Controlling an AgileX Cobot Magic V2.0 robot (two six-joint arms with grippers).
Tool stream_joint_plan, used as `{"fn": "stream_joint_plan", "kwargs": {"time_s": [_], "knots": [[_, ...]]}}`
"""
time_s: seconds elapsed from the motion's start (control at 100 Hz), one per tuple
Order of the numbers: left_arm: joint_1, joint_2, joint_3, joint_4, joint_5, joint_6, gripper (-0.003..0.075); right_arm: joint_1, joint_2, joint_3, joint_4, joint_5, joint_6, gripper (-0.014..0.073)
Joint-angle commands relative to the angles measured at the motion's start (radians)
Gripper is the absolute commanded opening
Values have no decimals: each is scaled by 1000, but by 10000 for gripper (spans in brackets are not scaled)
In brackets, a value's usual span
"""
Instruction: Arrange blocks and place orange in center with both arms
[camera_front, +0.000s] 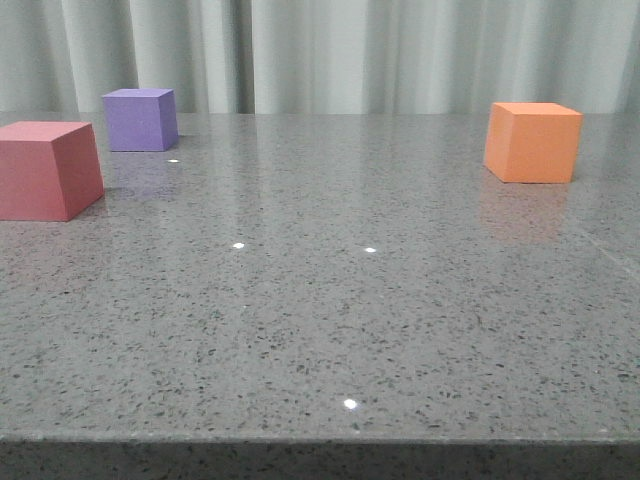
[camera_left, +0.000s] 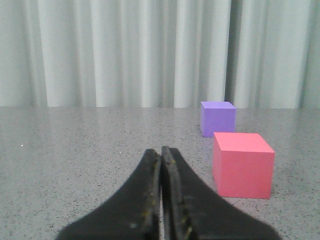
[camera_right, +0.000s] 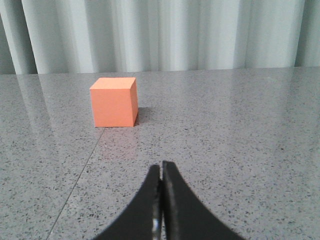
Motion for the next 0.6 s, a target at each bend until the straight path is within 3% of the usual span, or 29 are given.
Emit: {"fn": "stream_joint_plan", "kwargs": {"time_s": [0.0,0.4,0.59], "knots": [[2,-32,43,-2,-79,-9,-19,-6,-18,-18,-13,-86,-8,-56],[2,-32,43,-2,-79,-9,-19,-6,-18,-37,22,-135,-7,-56],[2,-32,43,-2,-79,-9,-19,-6,29,-198,63,12,-7,-56]]}}
